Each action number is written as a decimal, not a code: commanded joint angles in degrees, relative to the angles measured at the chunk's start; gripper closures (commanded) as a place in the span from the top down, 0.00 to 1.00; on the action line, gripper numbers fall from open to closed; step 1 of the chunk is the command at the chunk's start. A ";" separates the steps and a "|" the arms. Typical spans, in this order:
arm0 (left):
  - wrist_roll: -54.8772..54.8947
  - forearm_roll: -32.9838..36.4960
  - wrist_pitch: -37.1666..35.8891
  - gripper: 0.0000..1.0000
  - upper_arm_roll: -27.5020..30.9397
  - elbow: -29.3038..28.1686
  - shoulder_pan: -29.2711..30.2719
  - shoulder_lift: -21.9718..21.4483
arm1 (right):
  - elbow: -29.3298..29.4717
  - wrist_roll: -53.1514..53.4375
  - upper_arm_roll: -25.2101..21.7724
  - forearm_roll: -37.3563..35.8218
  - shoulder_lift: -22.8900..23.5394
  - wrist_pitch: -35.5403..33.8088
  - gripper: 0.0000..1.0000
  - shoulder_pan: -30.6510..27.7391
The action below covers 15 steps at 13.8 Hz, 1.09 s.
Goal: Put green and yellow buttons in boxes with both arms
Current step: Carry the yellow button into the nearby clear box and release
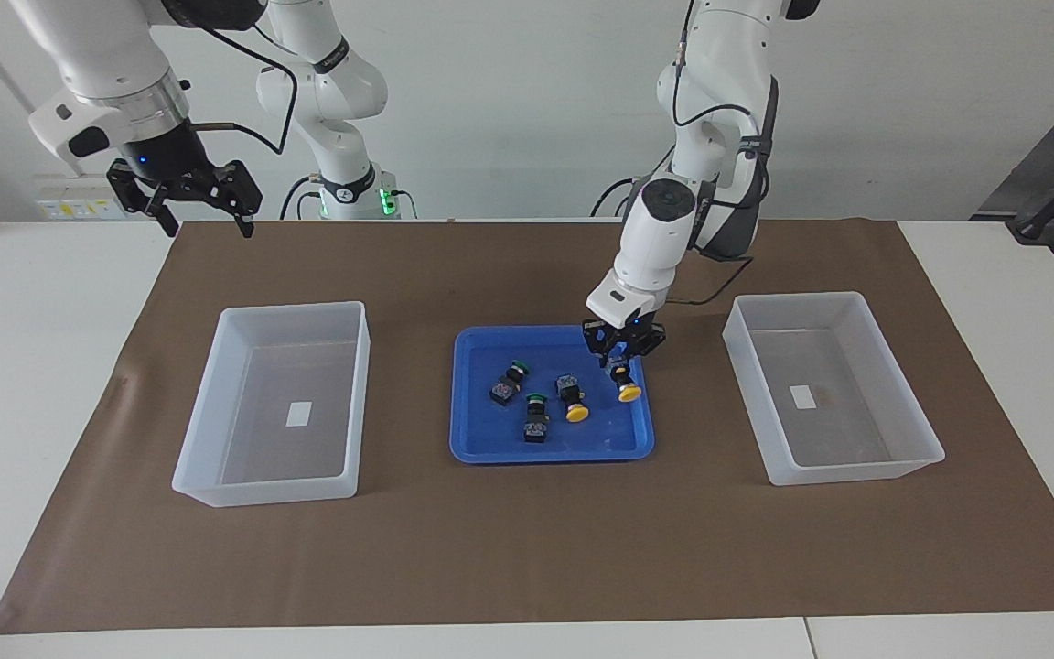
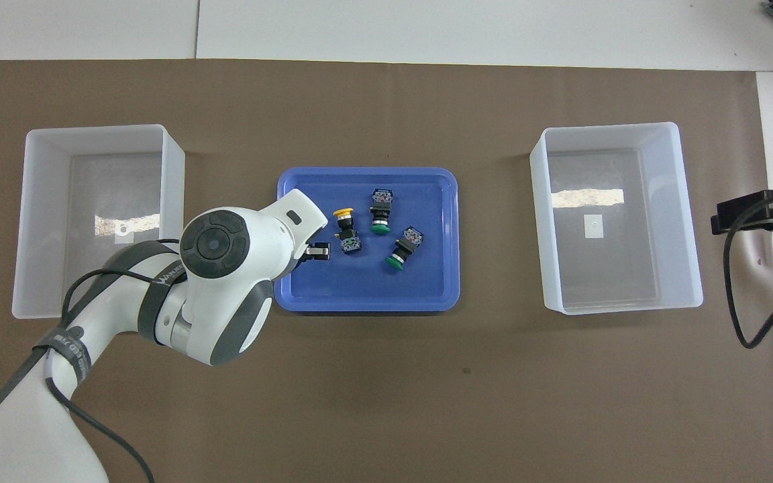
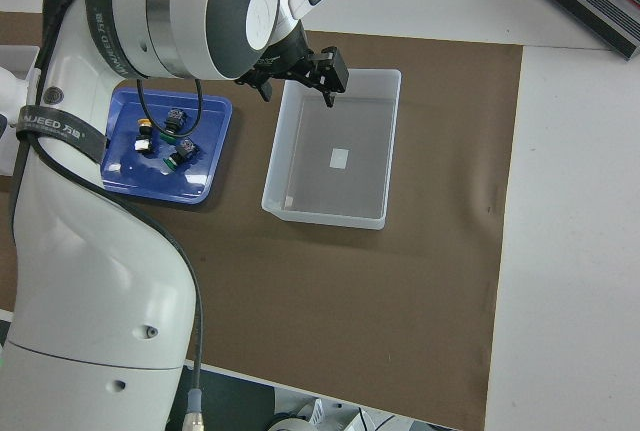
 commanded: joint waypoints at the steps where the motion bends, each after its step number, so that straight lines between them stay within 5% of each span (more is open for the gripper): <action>1: -0.43 1.04 -5.40 0.00 -0.11 3.97 4.40 -2.37 | -1.94 0.39 0.76 0.20 -1.64 0.69 1.00 -0.87; 7: 12.46 1.13 -6.73 0.00 -0.20 7.85 15.82 -2.55 | -1.94 0.39 0.76 0.11 -1.56 0.69 1.00 -0.87; 15: 37.25 0.34 -0.06 0.00 -0.29 4.00 28.23 -2.55 | -2.37 1.96 1.03 0.72 -1.03 4.96 1.00 0.09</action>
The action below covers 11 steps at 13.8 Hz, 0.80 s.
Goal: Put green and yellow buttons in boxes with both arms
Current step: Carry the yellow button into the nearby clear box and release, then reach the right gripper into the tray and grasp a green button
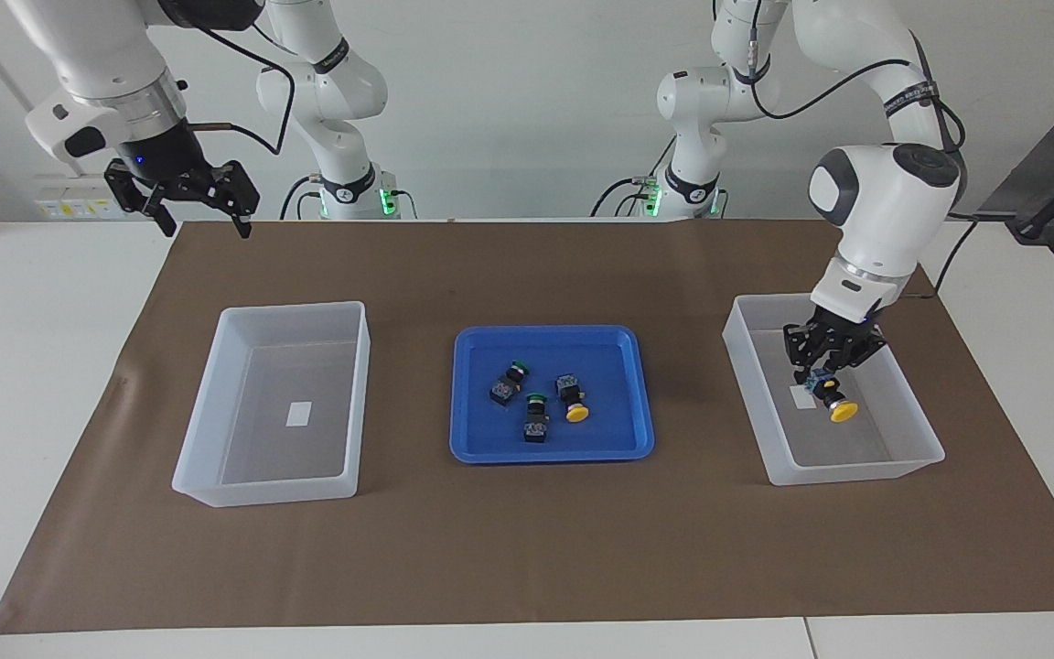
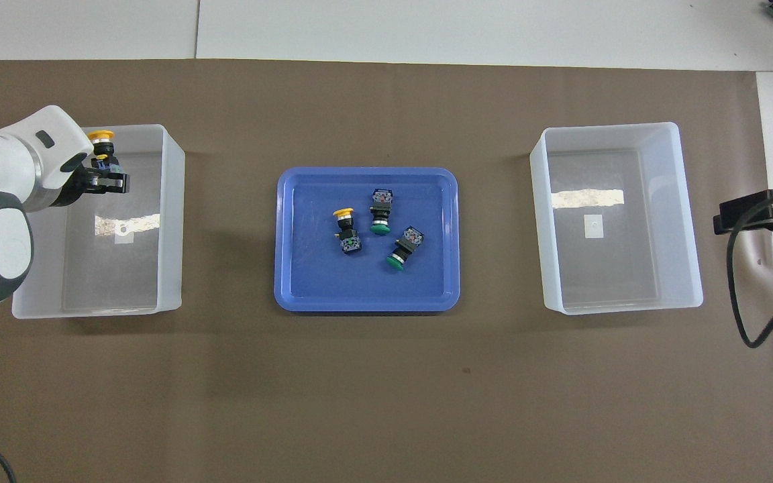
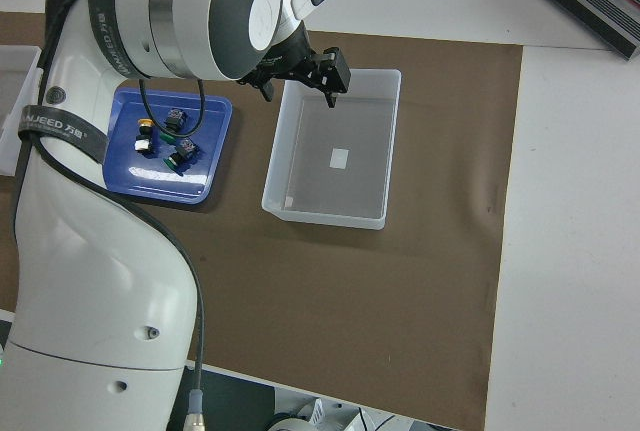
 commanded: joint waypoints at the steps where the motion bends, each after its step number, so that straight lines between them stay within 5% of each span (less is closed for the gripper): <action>1: 6.10 0.29 4.97 0.00 -0.81 -3.67 2.91 -0.24 | -3.42 2.91 0.99 1.27 -0.41 6.23 1.00 1.34; 4: 9.36 0.29 6.65 0.00 -0.73 -4.21 3.80 1.43 | -6.24 10.63 1.00 1.45 3.00 13.27 1.00 7.57; 11: 9.37 0.38 13.23 0.00 -0.73 -3.42 3.54 9.42 | -5.63 45.16 1.08 2.06 20.58 38.23 1.00 23.21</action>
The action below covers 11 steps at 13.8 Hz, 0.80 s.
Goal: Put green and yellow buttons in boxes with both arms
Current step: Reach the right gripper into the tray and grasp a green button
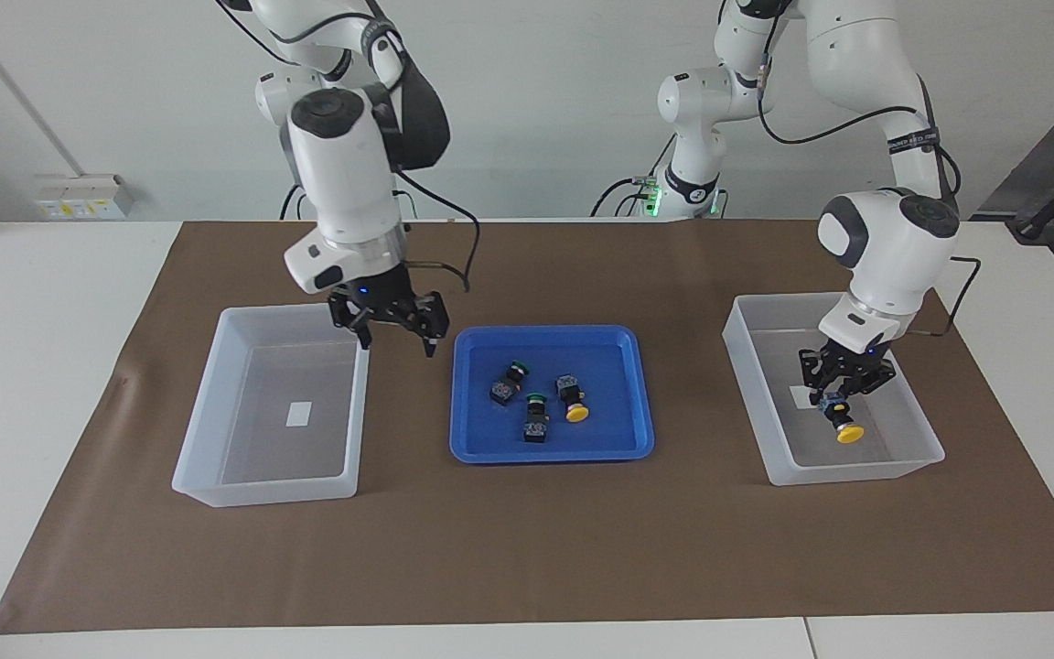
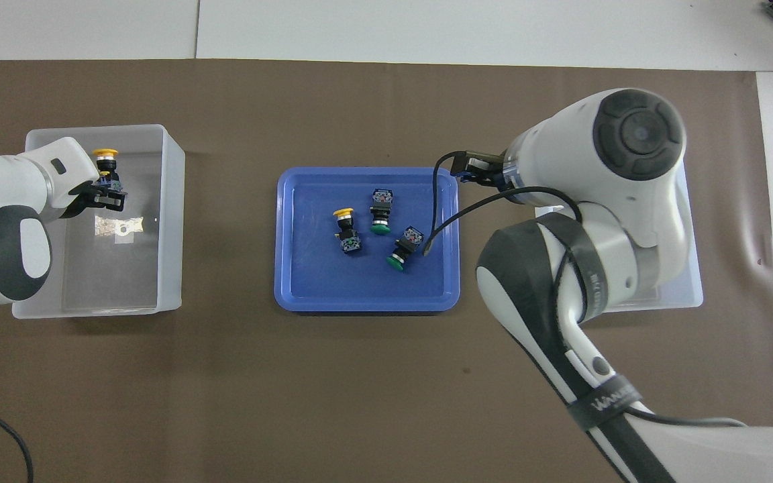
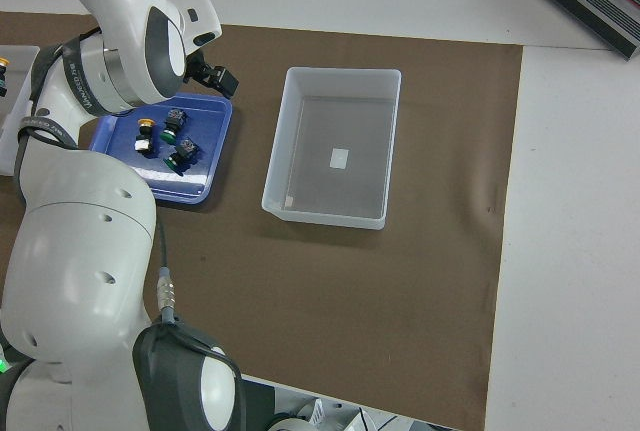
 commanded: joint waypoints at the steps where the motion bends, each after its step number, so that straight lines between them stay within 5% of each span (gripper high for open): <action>1: 0.70 0.38 4.01 0.00 -0.40 0.84 0.35 3.71 | 0.99 9.21 -0.23 1.12 4.52 5.38 1.00 3.92; 2: 0.79 0.38 4.89 0.18 -0.40 1.28 0.53 4.76 | 0.91 9.77 -0.23 0.86 6.10 8.19 1.00 5.50; 4: 0.79 0.47 4.46 0.91 -0.40 2.24 0.53 4.95 | 0.99 7.24 -0.23 -0.19 9.43 15.12 1.00 7.09; 5: 0.70 0.47 4.03 1.00 -0.31 2.77 0.44 4.95 | 0.99 5.31 -0.23 -1.68 12.24 18.73 1.00 8.93; 11: -0.09 0.38 -10.01 1.00 -0.75 8.83 0.00 0.21 | 0.91 -4.47 -0.23 -8.81 16.30 23.33 1.00 9.38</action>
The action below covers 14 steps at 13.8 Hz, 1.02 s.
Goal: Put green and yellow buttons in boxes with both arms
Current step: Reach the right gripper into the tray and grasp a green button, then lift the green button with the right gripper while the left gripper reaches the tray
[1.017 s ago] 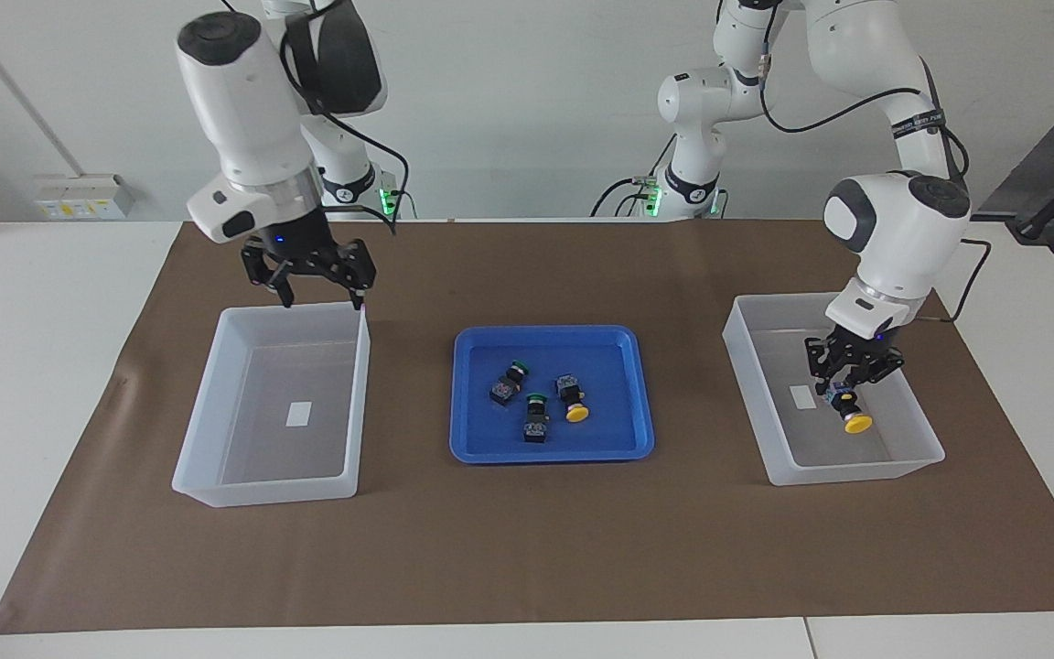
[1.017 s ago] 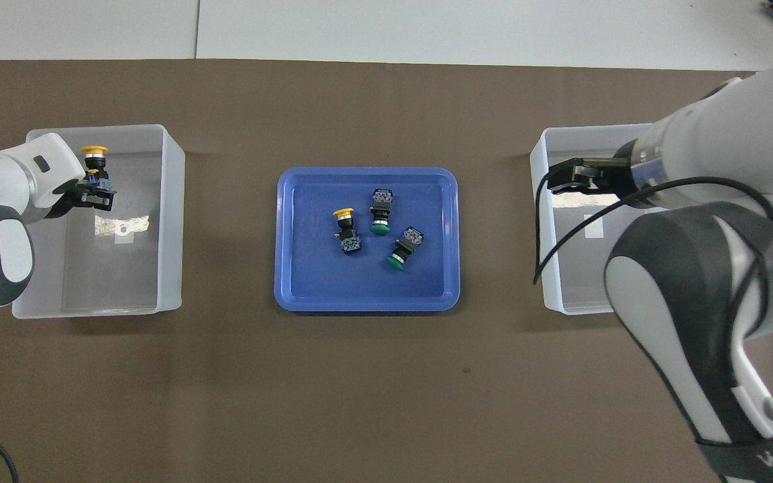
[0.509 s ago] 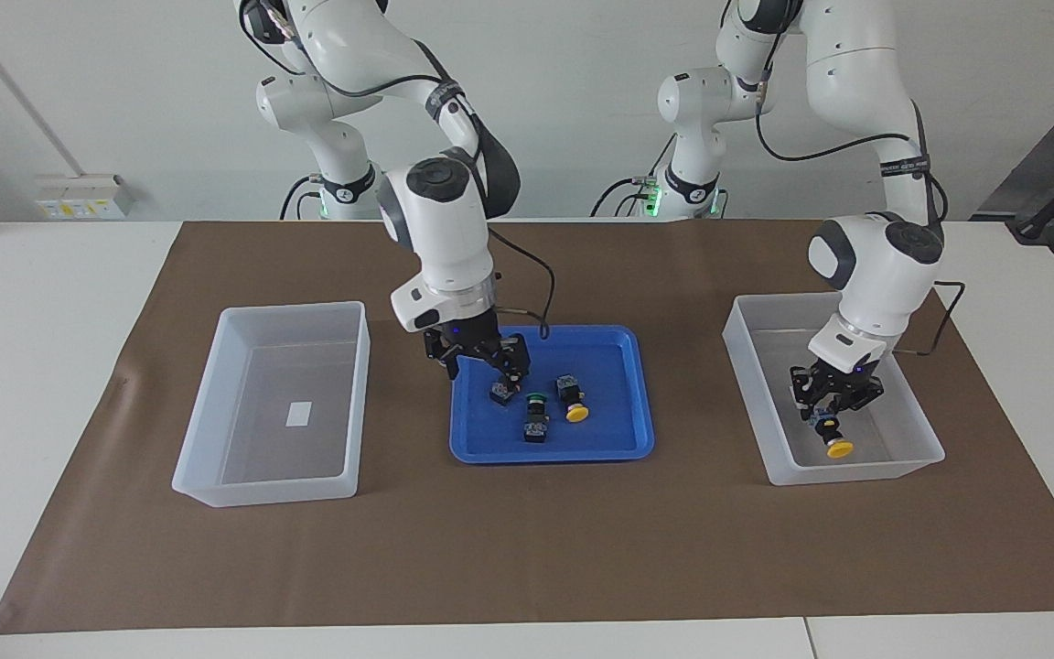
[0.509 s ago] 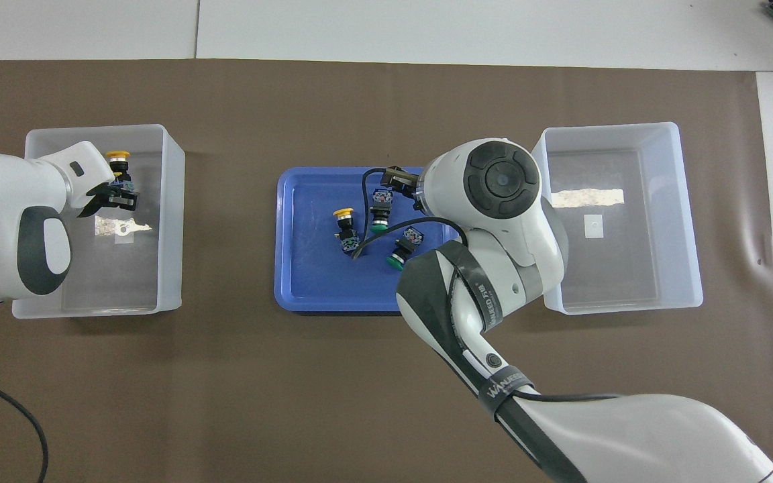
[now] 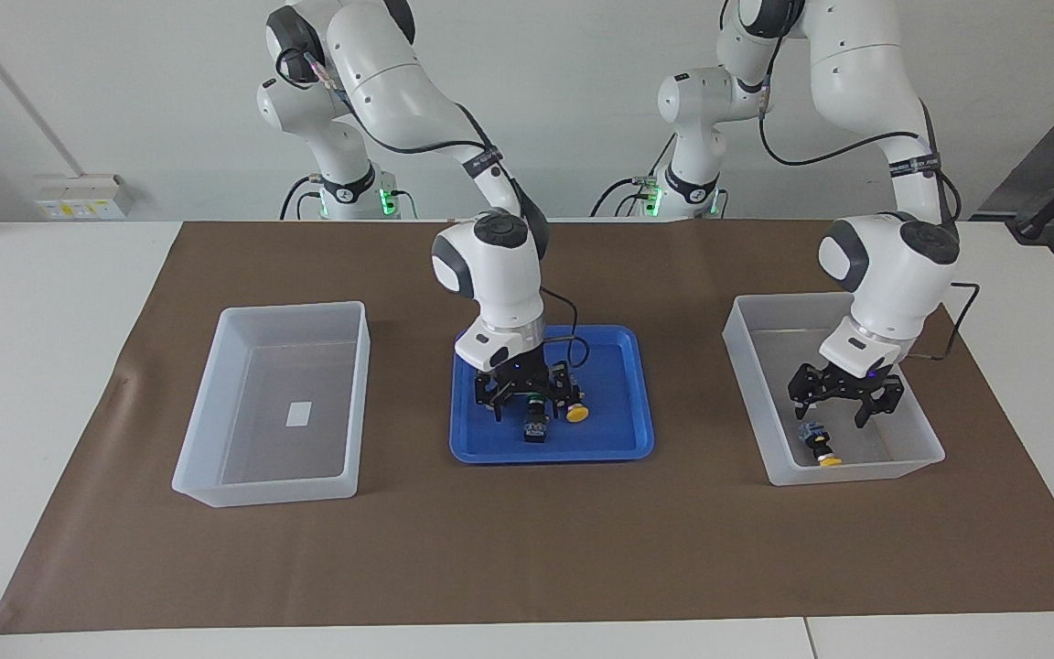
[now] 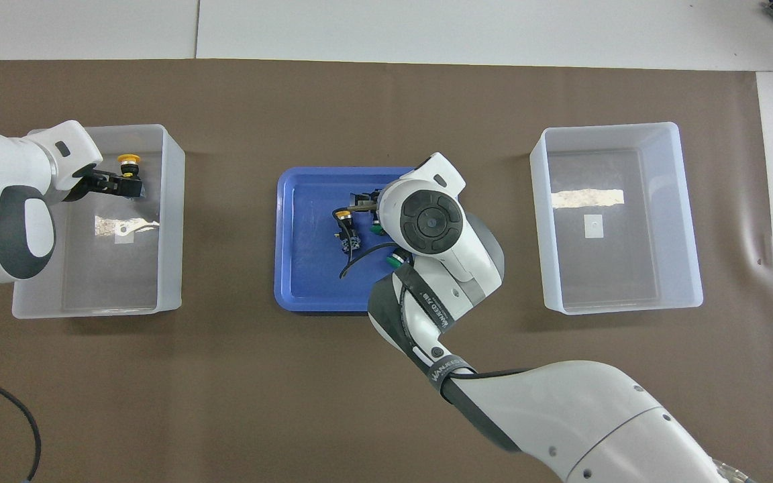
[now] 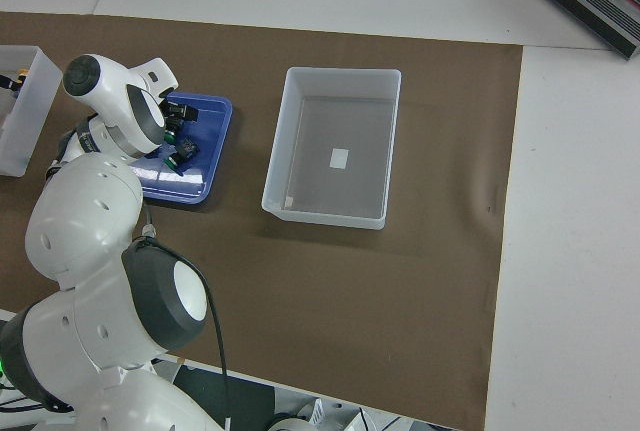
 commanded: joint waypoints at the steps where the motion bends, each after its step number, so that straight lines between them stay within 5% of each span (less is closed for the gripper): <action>1: -0.31 0.38 -7.99 1.00 -0.53 3.14 -0.08 -3.42 | 0.67 -2.30 0.15 -0.99 1.09 1.39 1.00 0.35; 4: -6.43 0.38 -11.34 1.00 -0.45 5.78 -3.93 -4.04 | 0.32 -3.26 0.15 -1.16 1.53 2.19 1.00 0.35; 5: -10.12 0.38 -11.17 1.00 -0.45 6.14 -5.95 -3.95 | -0.03 -4.05 0.15 -1.16 1.53 2.19 0.90 0.44; 8: -19.10 0.38 -6.97 1.00 -0.53 4.83 -12.01 -3.78 | -0.12 -4.41 0.15 -1.16 1.62 2.19 0.47 0.53; 10: -24.81 0.38 -4.41 1.00 -0.45 4.30 -16.40 -2.99 | -0.12 -4.32 0.15 -1.16 1.45 1.49 0.03 0.79; 14: -28.09 0.38 1.38 1.00 -0.53 -0.09 -20.20 -2.63 | 2.77 -3.97 0.15 -0.64 0.31 -1.75 0.00 0.44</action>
